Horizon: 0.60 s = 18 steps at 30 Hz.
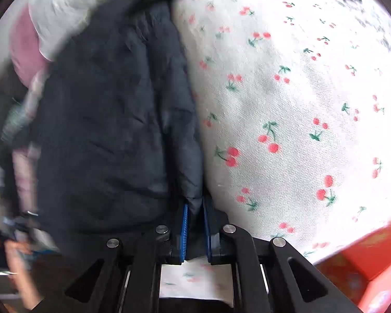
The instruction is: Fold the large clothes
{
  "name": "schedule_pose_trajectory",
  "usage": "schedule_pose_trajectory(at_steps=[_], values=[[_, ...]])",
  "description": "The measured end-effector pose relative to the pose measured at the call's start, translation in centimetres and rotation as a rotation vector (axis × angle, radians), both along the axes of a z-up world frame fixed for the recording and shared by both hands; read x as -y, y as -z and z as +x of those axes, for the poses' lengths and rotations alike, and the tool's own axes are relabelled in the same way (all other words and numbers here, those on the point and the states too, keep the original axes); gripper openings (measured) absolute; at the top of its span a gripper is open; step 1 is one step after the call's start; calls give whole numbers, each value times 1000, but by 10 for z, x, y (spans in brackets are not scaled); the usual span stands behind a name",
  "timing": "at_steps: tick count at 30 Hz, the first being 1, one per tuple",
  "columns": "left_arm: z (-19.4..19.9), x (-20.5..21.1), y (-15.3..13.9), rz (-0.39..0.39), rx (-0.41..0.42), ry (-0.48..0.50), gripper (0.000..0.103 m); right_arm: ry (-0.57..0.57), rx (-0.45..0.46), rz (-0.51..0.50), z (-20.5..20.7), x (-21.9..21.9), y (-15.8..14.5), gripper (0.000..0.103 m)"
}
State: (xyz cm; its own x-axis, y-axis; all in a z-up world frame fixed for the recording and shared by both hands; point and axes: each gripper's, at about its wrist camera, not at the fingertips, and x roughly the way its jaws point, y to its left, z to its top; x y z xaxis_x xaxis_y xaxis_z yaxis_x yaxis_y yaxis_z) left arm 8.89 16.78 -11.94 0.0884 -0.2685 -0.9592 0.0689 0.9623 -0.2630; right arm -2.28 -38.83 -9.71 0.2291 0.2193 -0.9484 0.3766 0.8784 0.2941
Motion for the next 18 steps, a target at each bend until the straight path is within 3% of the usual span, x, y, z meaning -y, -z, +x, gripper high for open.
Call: schedule_pose_trajectory(at_steps=[2,4,5,7,8,9,11,13,16,18], values=[[-1,8,-12,101,35,-13,39,-14,-28,-86,6,-11,-10,15],[-3,16,-30,177,110,-17,67,-38,-6,-138,10,-22,-27,16],[-4,21,-41,195,149,-16,72,-45,22,-154,11,-24,-39,21],[-3,38,-67,185,226,-10,77,-33,69,-161,15,-22,-57,39],[-2,45,-75,168,243,-12,78,-24,106,-158,20,-20,-67,67],[2,55,-86,134,265,-17,81,-14,151,-159,25,-19,-76,86],[9,86,-106,33,316,-23,87,11,257,-196,38,-18,-93,87],[17,112,-113,-42,336,3,88,23,285,-211,53,-16,-96,87],[34,178,-108,-170,323,86,88,39,354,-165,68,-13,-85,87],[43,207,-100,-212,331,114,88,66,357,-130,75,-11,-66,87]])
